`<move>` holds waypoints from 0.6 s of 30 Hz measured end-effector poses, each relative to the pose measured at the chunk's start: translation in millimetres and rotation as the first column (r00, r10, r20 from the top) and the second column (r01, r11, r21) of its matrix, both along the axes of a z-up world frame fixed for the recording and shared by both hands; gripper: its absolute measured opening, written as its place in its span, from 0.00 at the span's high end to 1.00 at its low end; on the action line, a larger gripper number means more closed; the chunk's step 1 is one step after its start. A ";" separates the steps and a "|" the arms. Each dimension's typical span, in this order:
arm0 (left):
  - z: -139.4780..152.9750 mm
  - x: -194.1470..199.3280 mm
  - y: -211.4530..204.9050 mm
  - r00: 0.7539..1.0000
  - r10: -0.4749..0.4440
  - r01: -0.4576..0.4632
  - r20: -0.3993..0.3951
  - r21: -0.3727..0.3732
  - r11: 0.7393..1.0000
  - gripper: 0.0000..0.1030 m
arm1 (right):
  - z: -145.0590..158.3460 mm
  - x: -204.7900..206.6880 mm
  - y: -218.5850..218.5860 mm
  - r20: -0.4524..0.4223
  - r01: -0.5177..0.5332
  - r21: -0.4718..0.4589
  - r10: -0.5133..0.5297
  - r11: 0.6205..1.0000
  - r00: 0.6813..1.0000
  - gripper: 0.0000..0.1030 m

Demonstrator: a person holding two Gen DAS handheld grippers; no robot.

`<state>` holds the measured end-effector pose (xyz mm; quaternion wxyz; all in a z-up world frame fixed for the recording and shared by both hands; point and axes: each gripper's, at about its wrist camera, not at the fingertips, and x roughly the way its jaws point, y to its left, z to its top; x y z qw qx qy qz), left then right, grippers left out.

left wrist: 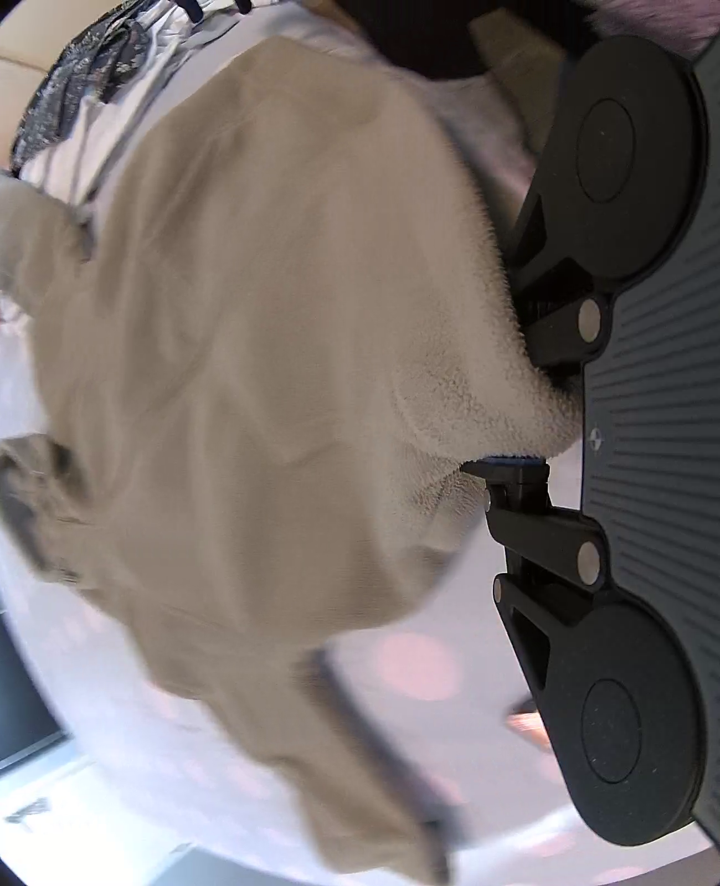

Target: Fold clothes

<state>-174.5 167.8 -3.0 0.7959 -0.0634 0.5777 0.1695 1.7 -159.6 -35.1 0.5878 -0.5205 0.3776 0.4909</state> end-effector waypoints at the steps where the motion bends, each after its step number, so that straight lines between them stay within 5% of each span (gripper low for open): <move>1: 0.0 -7.3 -0.1 1.000 0.015 -0.016 -0.015 -0.022 1.000 0.93 | -9.4 -1.5 1.2 -0.013 -0.032 -0.028 0.032 0.999 0.999 0.47; 11: 16.1 -23.7 6.5 0.992 0.129 -0.129 -0.014 -0.111 0.985 0.94 | -68.5 -22.1 19.8 -0.166 -0.255 -0.152 0.229 0.955 0.959 0.48; 14: 16.7 -23.0 2.3 0.994 0.104 -0.106 -0.029 -0.097 0.990 0.94 | -72.7 -23.9 27.8 -0.046 -0.214 -0.127 0.210 0.969 0.977 0.60; 16: 16.7 -23.6 2.7 0.995 0.098 -0.101 -0.032 -0.094 0.990 0.94 | -58.9 -19.8 25.8 -0.046 -0.179 -0.076 0.176 0.981 0.983 0.76; 18: 18.3 -24.5 1.1 0.995 0.096 -0.098 -0.030 -0.088 0.991 0.94 | -41.5 -16.4 21.8 -0.042 -0.150 -0.026 0.149 0.988 0.988 0.80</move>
